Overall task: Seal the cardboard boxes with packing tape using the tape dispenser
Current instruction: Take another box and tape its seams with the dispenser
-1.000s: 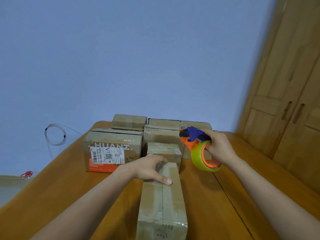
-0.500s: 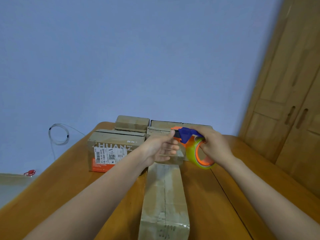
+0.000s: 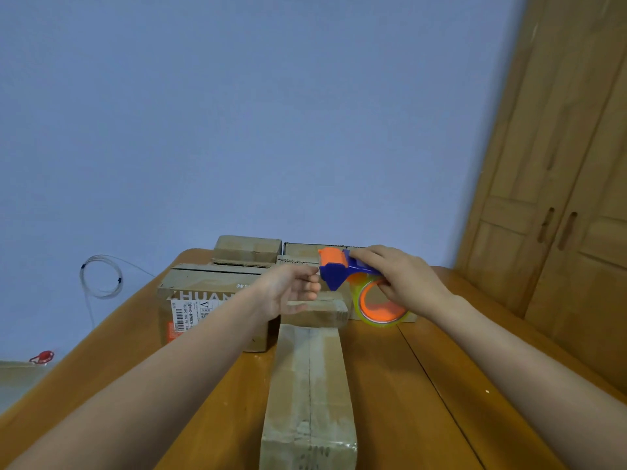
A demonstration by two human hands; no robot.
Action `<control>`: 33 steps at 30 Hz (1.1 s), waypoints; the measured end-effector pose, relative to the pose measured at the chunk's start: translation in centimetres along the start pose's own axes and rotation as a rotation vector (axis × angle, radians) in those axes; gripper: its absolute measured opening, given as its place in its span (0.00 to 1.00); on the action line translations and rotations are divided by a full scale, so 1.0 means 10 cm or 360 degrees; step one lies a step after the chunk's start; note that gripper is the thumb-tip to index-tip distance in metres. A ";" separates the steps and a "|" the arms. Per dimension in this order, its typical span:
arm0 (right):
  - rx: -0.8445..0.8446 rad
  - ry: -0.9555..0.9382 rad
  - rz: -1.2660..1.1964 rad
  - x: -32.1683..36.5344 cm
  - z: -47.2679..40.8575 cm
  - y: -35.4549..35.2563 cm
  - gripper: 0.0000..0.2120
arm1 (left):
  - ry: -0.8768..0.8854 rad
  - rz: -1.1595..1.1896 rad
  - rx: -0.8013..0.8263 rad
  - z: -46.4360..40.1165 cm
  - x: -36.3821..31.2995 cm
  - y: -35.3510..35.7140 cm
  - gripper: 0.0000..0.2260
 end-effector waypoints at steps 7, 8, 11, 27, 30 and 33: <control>0.0037 -0.0125 0.0258 -0.03 -0.02 0.00 0.41 | 0.0115 -0.0367 0.0061 -0.04 -0.05 -0.06 0.10; 0.0038 -0.0139 0.0289 -0.03 -0.02 0.00 0.42 | 0.0130 -0.0399 0.0062 -0.04 -0.06 -0.06 0.09; 0.0012 -0.0157 0.0297 -0.01 -0.05 0.01 0.41 | 0.0125 -0.0451 0.0075 -0.06 -0.06 -0.09 0.08; 0.0090 -0.0167 0.0556 -0.57 0.34 0.20 0.42 | -0.0047 -0.0666 0.0157 0.01 0.28 -0.95 0.10; 0.0075 -0.0227 0.0563 -0.58 0.37 0.24 0.41 | 0.0006 -0.0615 0.0202 0.00 0.31 -0.93 0.11; 0.0064 -0.0205 0.0530 -0.65 0.39 0.24 0.43 | 0.0036 -0.0604 0.0177 0.01 0.35 -0.93 0.11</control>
Point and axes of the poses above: each hand's wrist, its own z-axis away from the middle knuckle, its own y-axis out of the palm, x = y × z, the point moved 4 cm from there along -z, towards the middle knuckle, and after that the axes turned 14 degrees about y, right-handed, at the moved point
